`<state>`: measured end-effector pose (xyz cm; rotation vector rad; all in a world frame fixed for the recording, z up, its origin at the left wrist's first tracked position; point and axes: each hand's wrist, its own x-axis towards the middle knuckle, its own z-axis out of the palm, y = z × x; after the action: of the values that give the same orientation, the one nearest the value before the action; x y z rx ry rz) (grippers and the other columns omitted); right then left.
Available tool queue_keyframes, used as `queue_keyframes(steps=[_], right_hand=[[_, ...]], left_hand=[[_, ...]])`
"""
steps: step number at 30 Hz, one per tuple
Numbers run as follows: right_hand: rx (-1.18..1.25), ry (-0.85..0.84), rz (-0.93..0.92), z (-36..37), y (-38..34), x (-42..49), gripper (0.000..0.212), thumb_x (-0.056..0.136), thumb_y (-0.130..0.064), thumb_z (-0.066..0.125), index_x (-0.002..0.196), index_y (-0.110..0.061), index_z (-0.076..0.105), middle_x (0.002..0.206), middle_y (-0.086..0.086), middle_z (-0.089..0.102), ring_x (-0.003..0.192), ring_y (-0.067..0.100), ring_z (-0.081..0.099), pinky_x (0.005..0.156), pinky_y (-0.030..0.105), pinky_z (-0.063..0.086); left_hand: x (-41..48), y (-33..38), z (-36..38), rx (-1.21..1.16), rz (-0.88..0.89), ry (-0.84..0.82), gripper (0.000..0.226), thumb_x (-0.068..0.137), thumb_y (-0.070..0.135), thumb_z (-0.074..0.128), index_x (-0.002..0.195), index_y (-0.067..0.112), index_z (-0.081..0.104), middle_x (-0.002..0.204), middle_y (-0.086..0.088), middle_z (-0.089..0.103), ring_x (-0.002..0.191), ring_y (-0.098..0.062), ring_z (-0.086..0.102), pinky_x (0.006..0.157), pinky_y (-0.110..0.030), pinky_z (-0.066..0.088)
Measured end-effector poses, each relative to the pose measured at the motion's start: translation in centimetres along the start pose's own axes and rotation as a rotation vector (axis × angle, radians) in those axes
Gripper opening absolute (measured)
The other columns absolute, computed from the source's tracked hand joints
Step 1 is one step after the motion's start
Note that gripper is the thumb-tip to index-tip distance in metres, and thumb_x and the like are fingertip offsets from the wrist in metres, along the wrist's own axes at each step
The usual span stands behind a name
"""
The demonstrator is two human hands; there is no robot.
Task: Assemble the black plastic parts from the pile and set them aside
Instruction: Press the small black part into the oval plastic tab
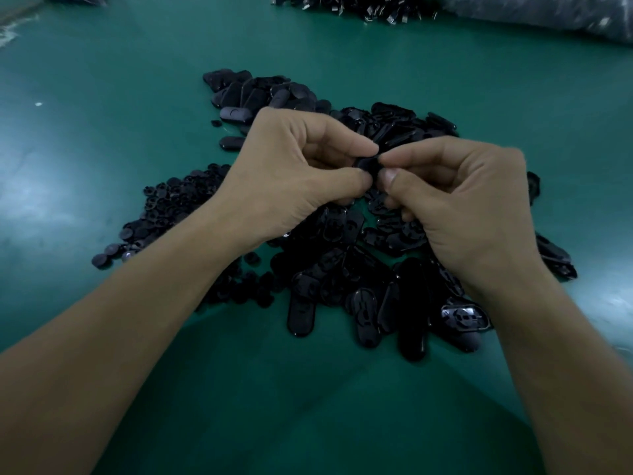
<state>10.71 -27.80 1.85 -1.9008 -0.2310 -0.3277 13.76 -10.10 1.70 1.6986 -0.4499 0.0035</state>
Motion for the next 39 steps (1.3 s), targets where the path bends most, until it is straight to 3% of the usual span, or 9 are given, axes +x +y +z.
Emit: queue_keyframes(steps=[4, 8, 11, 19, 22, 25, 28, 34, 39], right_hand=[[-0.088, 0.002, -0.018, 0.1, 0.0, -0.1, 0.025, 0.087, -0.010, 0.075, 0.082, -0.034, 0.069, 0.072, -0.011, 0.073, 0.064, 0.007, 0.070, 0.057, 0.018, 0.052], [-0.170, 0.017, -0.011, 0.3, 0.1, -0.4, 0.029, 0.086, -0.013, 0.076, 0.081, -0.036, 0.058, 0.074, -0.006, 0.073, 0.067, 0.013, 0.071, 0.064, 0.041, 0.060], [-0.198, 0.015, -0.009, 0.4, 0.2, -0.5, 0.036, 0.087, -0.014, 0.074, 0.077, -0.035, 0.047, 0.073, 0.005, 0.069, 0.068, 0.027, 0.069, 0.059, 0.047, 0.057], [-0.327, -0.086, -0.086, 0.7, 0.3, -0.7, 0.029, 0.094, -0.009, 0.064, 0.088, -0.035, 0.052, 0.070, -0.008, 0.069, 0.062, 0.015, 0.065, 0.056, 0.035, 0.051], [-0.336, -0.045, -0.107, 0.6, 0.5, -0.5, 0.022, 0.093, -0.014, 0.069, 0.094, -0.034, 0.057, 0.072, -0.014, 0.069, 0.065, 0.010, 0.066, 0.057, 0.024, 0.052], [-0.356, -0.009, -0.124, 0.2, 0.7, -0.3, 0.021, 0.092, -0.018, 0.070, 0.104, -0.033, 0.062, 0.089, -0.017, 0.064, 0.079, 0.001, 0.062, 0.069, 0.011, 0.047], [-0.249, -0.042, -0.059, 0.0, 0.9, -0.2, 0.019, 0.093, -0.019, 0.071, 0.103, -0.033, 0.066, 0.094, -0.015, 0.069, 0.088, 0.002, 0.067, 0.078, 0.020, 0.054], [0.010, -0.073, 0.069, -0.1, 0.6, -0.1, 0.013, 0.089, -0.015, 0.075, 0.090, -0.026, 0.070, 0.078, -0.006, 0.075, 0.067, 0.007, 0.071, 0.059, 0.015, 0.051], [0.024, -0.084, 0.085, -0.2, 0.7, -0.1, 0.014, 0.087, -0.013, 0.076, 0.085, -0.025, 0.070, 0.071, -0.006, 0.073, 0.061, 0.004, 0.067, 0.056, 0.016, 0.050]], left_hand=[[0.0, -0.1, 0.1, 0.075, 0.019, -0.023, 0.022, 0.078, 0.001, 0.081, 0.092, 0.017, 0.075, 0.085, -0.011, 0.076, 0.078, -0.028, 0.073, 0.077, -0.040, 0.062], [-0.1, -0.6, 0.4, 0.192, 0.051, -0.021, 0.021, 0.079, 0.005, 0.079, 0.091, 0.021, 0.073, 0.084, 0.001, 0.076, 0.074, -0.010, 0.072, 0.069, -0.024, 0.059], [-0.2, -0.7, 0.7, 0.301, 0.100, -0.007, 0.019, 0.081, 0.009, 0.078, 0.092, 0.023, 0.071, 0.081, 0.008, 0.073, 0.069, -0.003, 0.068, 0.064, -0.015, 0.052], [-0.3, -0.9, 0.3, 0.532, 0.188, -0.010, 0.017, 0.086, 0.009, 0.073, 0.100, 0.018, 0.071, 0.082, 0.014, 0.070, 0.074, -0.002, 0.067, 0.067, -0.019, 0.055], [-0.2, -1.1, 0.5, 0.478, 0.140, 0.018, 0.018, 0.086, 0.012, 0.075, 0.097, 0.025, 0.069, 0.084, 0.016, 0.071, 0.074, 0.002, 0.067, 0.066, -0.016, 0.054], [0.1, -1.0, 0.5, 0.306, 0.032, 0.002, 0.021, 0.087, 0.011, 0.076, 0.092, 0.028, 0.066, 0.080, 0.009, 0.074, 0.073, 0.000, 0.070, 0.067, -0.020, 0.056], [0.3, -0.7, -0.1, 0.109, -0.063, -0.048, 0.019, 0.088, 0.004, 0.074, 0.095, 0.020, 0.065, 0.079, -0.004, 0.075, 0.066, -0.008, 0.068, 0.062, -0.020, 0.056], [0.4, -0.3, -0.3, -0.027, -0.159, -0.079, 0.018, 0.084, 0.006, 0.076, 0.097, 0.012, 0.065, 0.078, -0.007, 0.075, 0.067, -0.011, 0.069, 0.062, -0.019, 0.055], [0.2, -0.2, -0.3, -0.028, -0.160, -0.061, 0.017, 0.079, 0.010, 0.079, 0.094, 0.013, 0.071, 0.079, -0.005, 0.077, 0.067, -0.009, 0.071, 0.062, -0.018, 0.055]])
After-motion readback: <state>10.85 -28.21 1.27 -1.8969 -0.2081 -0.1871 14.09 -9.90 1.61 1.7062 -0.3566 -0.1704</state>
